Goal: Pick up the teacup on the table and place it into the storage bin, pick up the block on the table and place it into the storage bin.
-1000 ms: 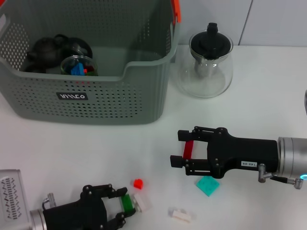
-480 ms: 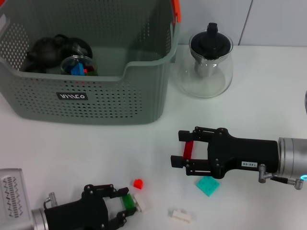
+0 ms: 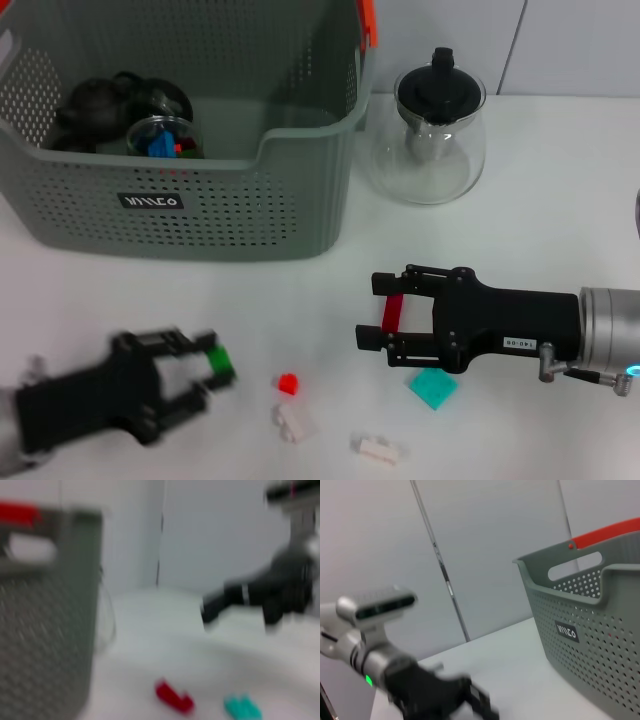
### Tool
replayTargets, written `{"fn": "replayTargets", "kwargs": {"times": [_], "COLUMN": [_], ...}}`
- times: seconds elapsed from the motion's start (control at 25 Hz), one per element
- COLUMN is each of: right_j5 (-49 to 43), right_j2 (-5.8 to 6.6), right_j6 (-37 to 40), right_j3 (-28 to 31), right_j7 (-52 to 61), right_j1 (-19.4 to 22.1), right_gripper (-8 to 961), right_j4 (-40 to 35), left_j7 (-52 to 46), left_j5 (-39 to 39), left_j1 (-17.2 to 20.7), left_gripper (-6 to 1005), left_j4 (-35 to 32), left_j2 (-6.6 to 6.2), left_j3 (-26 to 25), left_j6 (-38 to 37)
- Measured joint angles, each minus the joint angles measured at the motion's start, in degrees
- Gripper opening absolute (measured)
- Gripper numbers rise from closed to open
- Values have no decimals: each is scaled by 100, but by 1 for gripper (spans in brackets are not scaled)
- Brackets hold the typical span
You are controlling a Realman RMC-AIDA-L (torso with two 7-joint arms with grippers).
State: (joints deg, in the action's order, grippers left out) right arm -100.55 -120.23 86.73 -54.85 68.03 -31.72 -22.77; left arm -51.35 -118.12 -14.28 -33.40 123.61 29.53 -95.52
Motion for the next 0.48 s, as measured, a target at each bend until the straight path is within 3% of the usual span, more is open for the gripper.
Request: {"fn": "replayTargets", "kwargs": {"times": [0.08, 0.24, 0.32, 0.48], "right_j5": [0, 0, 0, 0], "right_j2": [-1, 0, 0, 0], "right_j6": [1, 5, 3, -9], "right_j3": [0, 0, 0, 0], "right_j7": [0, 0, 0, 0], "right_j1": [1, 4, -5, -16], "right_gripper": [792, 792, 792, 792], "right_j4": [0, 0, 0, 0], "left_j7": [-287, -1089, -1604, -2738], "left_j5": [1, 99, 356, 956], "left_j1": [-27, -375, -565, -973], "left_gripper": [409, 420, 426, 438], "left_j4": [-299, -645, -733, -829], "left_j2": [-82, -412, -566, -841], "left_j3": [-447, -1649, -2052, -2271], "left_j6": [-630, -1859, -2083, -2022]}}
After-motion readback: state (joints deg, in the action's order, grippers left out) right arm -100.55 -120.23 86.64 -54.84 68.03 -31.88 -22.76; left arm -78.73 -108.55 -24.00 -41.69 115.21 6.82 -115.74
